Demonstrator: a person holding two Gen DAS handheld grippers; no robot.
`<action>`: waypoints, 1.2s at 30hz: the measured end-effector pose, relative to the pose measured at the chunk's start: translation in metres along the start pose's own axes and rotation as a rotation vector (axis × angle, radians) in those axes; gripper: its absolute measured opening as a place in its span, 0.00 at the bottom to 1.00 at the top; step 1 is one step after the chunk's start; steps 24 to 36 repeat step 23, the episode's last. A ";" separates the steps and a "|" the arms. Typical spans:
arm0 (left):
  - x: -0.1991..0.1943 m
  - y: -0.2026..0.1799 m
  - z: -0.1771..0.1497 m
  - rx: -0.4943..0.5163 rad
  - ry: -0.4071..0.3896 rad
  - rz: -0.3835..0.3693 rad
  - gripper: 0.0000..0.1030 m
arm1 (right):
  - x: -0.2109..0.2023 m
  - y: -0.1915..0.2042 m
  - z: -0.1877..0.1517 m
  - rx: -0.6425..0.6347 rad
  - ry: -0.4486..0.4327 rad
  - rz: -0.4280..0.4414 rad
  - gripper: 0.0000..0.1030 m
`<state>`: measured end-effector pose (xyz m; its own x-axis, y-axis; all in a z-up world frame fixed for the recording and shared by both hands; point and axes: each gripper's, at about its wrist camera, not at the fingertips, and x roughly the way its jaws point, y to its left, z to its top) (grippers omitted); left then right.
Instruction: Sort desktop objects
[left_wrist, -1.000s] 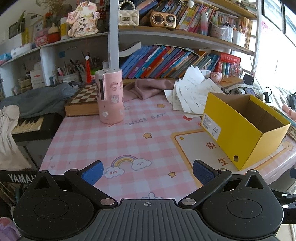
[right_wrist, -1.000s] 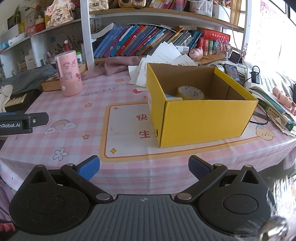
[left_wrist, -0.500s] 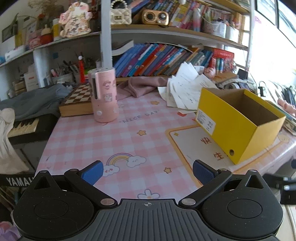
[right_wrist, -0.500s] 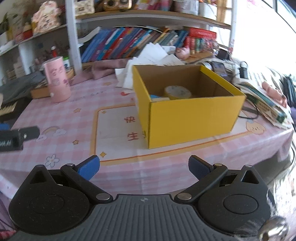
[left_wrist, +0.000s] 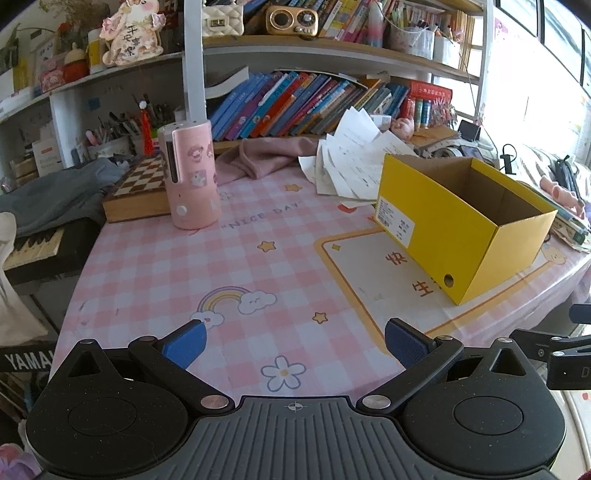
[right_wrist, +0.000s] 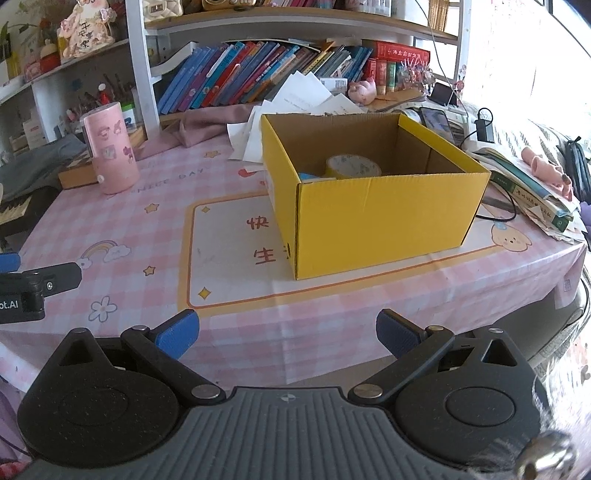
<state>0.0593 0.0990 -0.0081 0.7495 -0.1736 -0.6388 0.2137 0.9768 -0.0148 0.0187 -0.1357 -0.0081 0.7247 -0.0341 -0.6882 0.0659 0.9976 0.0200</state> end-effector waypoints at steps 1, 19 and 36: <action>0.000 0.000 0.000 0.000 0.002 -0.001 1.00 | 0.000 0.000 0.000 -0.002 0.002 0.000 1.00; -0.006 -0.009 -0.006 0.023 -0.008 -0.044 1.00 | 0.004 -0.002 -0.004 0.002 0.015 0.011 1.00; -0.009 -0.013 -0.005 0.042 -0.010 -0.042 1.00 | 0.004 -0.002 -0.005 0.008 0.023 0.023 1.00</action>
